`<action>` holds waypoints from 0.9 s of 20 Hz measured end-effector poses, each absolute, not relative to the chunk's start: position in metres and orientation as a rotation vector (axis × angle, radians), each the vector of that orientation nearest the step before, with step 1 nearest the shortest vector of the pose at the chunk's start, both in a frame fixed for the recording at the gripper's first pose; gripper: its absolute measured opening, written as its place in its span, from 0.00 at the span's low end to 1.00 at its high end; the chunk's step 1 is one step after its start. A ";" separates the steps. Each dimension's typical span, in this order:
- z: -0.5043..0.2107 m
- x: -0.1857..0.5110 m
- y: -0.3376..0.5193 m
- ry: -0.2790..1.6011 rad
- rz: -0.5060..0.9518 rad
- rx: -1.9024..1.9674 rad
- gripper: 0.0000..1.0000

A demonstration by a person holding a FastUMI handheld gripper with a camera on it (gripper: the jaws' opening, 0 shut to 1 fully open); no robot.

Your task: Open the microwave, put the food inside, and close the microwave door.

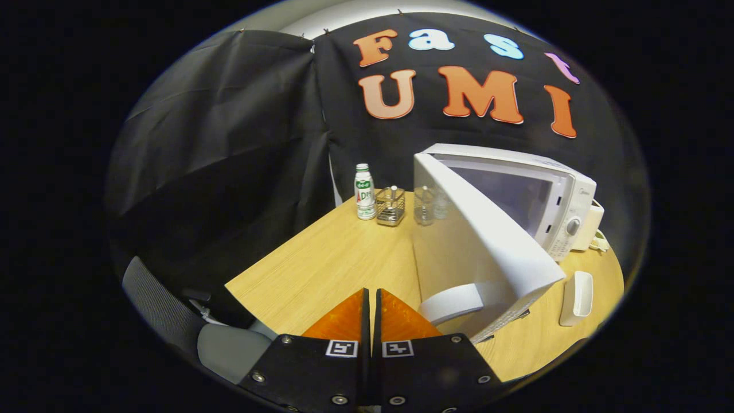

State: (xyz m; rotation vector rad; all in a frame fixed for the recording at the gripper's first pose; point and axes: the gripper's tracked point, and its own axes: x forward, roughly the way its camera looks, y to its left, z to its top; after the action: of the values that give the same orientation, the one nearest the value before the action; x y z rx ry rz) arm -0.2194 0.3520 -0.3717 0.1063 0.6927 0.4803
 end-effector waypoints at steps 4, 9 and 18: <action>-0.384 -0.174 0.300 0.700 0.350 0.127 0.01; -0.397 -0.107 0.244 0.685 0.193 0.111 0.01; -0.426 -0.032 0.181 0.697 -0.006 0.037 0.01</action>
State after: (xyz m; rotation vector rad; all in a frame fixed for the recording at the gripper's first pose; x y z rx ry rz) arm -0.0318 0.1808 -0.4262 0.0367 0.6969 -0.0064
